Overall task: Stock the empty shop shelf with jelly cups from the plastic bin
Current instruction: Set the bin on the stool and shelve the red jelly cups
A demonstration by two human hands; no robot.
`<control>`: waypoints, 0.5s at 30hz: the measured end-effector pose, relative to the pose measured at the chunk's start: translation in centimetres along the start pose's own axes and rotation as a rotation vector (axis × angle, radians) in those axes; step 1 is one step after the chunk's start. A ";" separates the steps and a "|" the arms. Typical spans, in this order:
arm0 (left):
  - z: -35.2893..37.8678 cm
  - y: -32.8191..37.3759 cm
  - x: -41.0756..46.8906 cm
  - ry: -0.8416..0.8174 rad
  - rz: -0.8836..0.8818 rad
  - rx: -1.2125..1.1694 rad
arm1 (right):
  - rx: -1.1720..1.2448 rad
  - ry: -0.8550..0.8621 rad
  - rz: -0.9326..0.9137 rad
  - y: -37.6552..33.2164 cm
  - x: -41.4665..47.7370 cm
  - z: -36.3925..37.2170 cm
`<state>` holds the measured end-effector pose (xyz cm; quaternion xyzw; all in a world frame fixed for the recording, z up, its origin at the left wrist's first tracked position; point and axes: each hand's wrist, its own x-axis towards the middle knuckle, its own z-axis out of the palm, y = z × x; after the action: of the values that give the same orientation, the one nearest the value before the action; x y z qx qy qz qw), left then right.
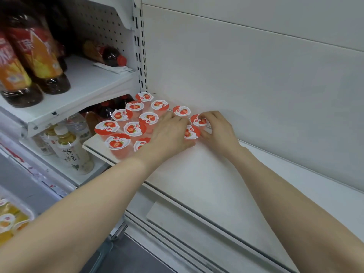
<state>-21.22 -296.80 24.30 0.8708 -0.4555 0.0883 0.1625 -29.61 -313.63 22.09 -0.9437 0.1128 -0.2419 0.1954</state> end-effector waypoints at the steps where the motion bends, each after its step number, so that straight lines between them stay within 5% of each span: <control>1: 0.1 0.0 0.1 -0.005 0.006 0.009 | -0.007 0.001 -0.008 0.0 -0.1 0.0; 15: -3.0 -1.5 -2.0 0.035 0.156 0.006 | -0.341 -0.030 -0.030 -2.9 -2.3 -4.0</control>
<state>-21.13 -293.43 26.19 0.8314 -0.5189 0.1173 0.1604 -33.24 -311.61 25.57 -0.9682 0.1352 -0.2082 0.0304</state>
